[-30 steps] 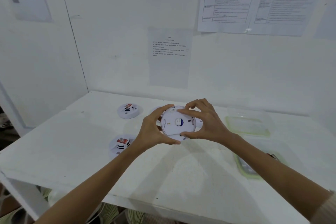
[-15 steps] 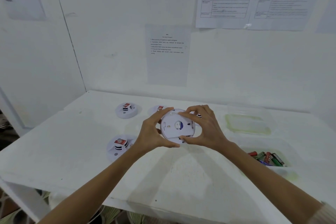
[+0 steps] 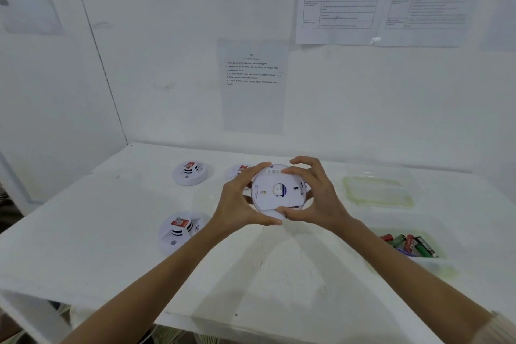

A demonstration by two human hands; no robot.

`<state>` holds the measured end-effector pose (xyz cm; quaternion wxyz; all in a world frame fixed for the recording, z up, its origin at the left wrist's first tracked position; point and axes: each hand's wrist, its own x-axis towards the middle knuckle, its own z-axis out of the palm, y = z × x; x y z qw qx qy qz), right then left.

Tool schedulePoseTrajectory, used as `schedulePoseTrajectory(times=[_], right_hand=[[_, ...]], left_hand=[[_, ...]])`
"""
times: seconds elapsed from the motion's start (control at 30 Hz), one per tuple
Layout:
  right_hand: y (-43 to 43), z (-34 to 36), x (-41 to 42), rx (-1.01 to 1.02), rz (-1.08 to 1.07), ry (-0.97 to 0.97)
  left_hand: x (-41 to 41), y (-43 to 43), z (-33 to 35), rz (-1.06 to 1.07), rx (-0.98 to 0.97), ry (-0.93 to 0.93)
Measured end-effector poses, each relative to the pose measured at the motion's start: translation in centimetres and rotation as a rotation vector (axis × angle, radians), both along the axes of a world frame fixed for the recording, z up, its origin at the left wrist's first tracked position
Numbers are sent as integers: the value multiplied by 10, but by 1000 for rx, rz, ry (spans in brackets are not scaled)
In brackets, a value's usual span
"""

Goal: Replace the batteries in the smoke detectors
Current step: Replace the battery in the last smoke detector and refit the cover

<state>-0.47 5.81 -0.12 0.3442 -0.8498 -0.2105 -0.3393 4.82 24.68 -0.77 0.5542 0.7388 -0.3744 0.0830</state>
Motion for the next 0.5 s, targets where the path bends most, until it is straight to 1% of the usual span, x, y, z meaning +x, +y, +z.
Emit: schedulePoseTrajectory(times=[0.23, 0.33, 0.4, 0.5], right_hand=[[0, -14, 2, 26, -31, -26], [2, -14, 3, 61, -31, 10], [1, -5, 3, 92, -7, 103], [-6, 7, 1, 81, 132, 358]], left_hand=[[1, 3, -3, -25, 11, 0], [4, 3, -4, -23, 7, 11], [8, 5, -6, -7, 8, 54], [15, 10, -6, -23, 13, 153]])
